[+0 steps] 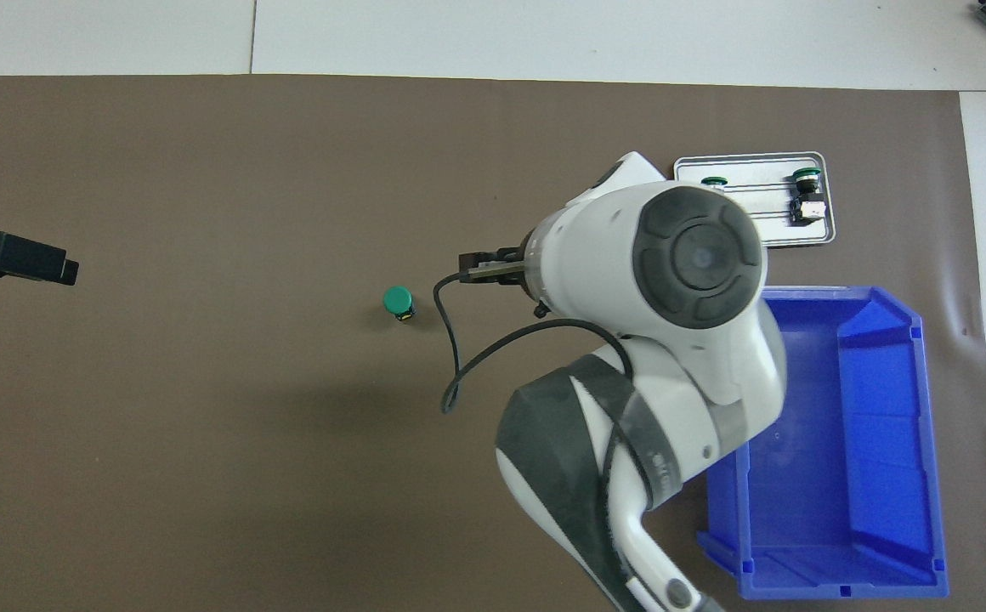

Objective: Place and press button with both arms
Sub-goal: 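Grasp the green button on the table with the right gripper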

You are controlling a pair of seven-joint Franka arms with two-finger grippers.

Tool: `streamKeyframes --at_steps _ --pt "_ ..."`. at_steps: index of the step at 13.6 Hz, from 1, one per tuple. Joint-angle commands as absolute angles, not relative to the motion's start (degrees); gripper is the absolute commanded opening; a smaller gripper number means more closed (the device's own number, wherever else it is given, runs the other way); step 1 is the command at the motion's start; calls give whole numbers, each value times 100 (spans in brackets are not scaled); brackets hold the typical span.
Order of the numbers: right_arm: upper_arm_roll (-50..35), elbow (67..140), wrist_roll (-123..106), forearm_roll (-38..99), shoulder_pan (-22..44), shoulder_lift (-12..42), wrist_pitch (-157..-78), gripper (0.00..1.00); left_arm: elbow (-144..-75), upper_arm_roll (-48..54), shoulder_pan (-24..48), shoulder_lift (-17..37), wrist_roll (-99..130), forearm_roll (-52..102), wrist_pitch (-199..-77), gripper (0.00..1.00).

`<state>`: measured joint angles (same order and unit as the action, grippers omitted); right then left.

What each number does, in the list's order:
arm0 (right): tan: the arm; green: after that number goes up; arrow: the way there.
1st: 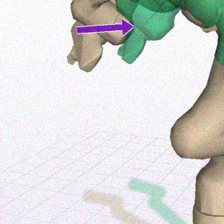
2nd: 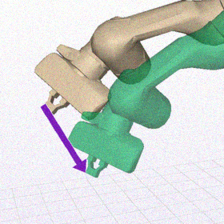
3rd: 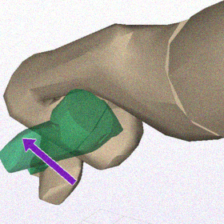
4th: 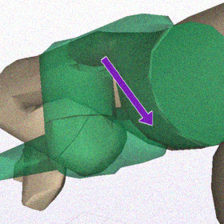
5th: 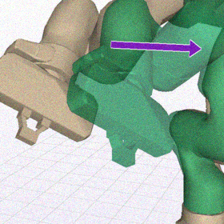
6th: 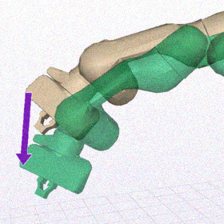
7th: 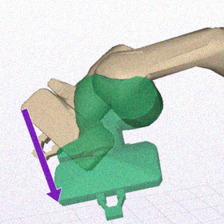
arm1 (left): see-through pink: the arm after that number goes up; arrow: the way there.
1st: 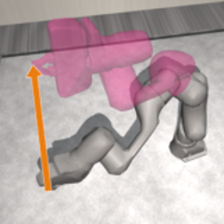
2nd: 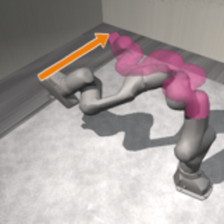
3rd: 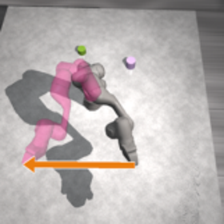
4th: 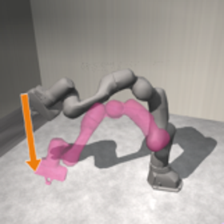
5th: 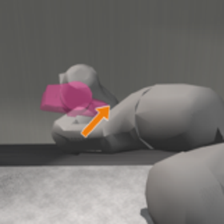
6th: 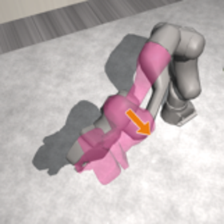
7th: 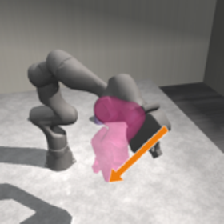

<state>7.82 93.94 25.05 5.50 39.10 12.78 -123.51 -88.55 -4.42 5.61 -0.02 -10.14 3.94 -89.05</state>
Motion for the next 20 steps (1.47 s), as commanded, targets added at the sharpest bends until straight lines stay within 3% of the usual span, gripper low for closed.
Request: streamKeyframes --at_steps 1,7,16,18,20 --pt "826 9299 2365 677 4305 1922 -13190 99 -8280 -422 528 237 -853 290 -8386 100" --pt "809 9176 2241 510 4895 3145 -14640 99 -8410 -413 527 18 -922 -79 -8209 100" --pt "800 9237 2180 167 4913 3445 -14994 98 -8991 -422 439 -255 -853 -27 -8621 100" --pt "800 9272 2154 167 4922 3445 -14994 94 -9009 -413 439 -264 -853 17 -8675 100" --pt "809 9281 2074 167 4922 3445 -14994 84 -9009 -422 422 -264 -870 175 -8675 100"
